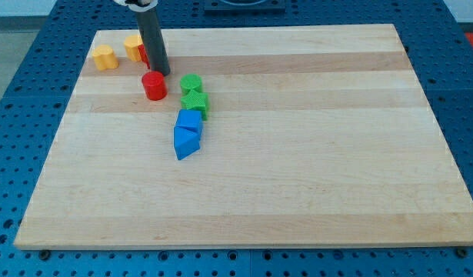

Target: Put red blocks together

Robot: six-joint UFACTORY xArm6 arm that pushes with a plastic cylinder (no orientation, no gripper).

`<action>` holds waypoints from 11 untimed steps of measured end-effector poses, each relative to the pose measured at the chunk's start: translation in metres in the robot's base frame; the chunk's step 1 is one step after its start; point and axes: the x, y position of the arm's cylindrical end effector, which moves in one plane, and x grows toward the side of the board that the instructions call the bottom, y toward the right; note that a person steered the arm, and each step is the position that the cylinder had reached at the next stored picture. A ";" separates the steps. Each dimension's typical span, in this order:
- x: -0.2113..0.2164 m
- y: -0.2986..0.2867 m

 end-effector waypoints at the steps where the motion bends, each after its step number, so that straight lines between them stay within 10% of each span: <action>1: 0.000 -0.010; 6: 0.067 -0.063; 11: 0.042 -0.010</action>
